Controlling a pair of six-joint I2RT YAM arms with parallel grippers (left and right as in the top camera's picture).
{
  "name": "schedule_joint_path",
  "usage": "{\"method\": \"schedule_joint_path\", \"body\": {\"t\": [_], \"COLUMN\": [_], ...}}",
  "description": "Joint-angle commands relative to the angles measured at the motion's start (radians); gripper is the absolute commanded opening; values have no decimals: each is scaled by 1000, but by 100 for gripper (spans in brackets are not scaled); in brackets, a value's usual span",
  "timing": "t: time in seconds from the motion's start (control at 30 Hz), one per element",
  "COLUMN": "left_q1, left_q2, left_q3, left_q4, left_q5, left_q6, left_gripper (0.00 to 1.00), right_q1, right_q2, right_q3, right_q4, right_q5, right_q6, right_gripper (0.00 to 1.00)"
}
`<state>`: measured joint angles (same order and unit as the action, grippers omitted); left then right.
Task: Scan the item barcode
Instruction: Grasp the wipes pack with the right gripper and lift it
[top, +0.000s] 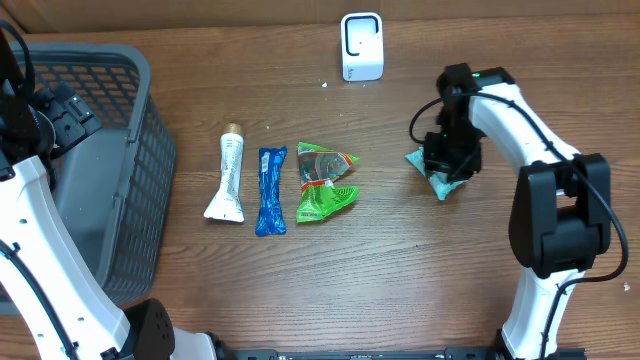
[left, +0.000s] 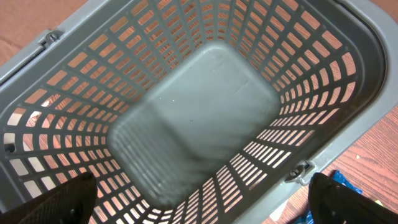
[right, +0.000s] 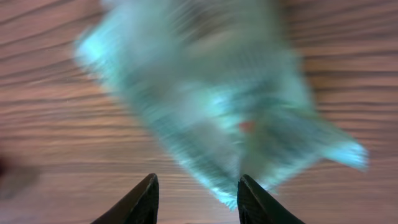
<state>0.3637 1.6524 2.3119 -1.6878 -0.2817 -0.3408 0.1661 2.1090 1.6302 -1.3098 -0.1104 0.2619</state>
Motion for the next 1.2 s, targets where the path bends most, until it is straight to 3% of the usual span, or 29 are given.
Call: {"method": "schedule_joint_path", "body": {"t": [0.0,0.2,0.4,0.53,0.63,0.73,0.9,1.17], "left_q1": [3,3,3,3,3,3,3,3], "left_q2": [6,6,6,6,6,6,6,7], "left_q3": [-2,-1,-2,-2,-2,-1,-2,-2], "left_q4": [-2,-2,-2,-2,-2,-2,-2,-2], "left_q5": [-13,-13,-13,-13,-13,-13,-13,-13], "left_q6": [4,4,4,4,4,4,4,4], "left_gripper": [100,100,100,100,100,100,100,100], "right_q1": [-48,-108,-200,-222,-221,-215,-210,-186], "right_q2": [-5,-26,-52,-52,-52,-66,-122,-135], "right_q3": [1,95,119,40,-34,-123,-305,-378], "right_q4": [7,15,-43,-38,-14,56,248,460], "right_q5": [103,-111,-280,-273,-272,-273,-277,-283], "right_q6": [-2,-84,-72,-16,22,68,183,232], "right_gripper": [42,40,60,88,94,93,78,62]}}
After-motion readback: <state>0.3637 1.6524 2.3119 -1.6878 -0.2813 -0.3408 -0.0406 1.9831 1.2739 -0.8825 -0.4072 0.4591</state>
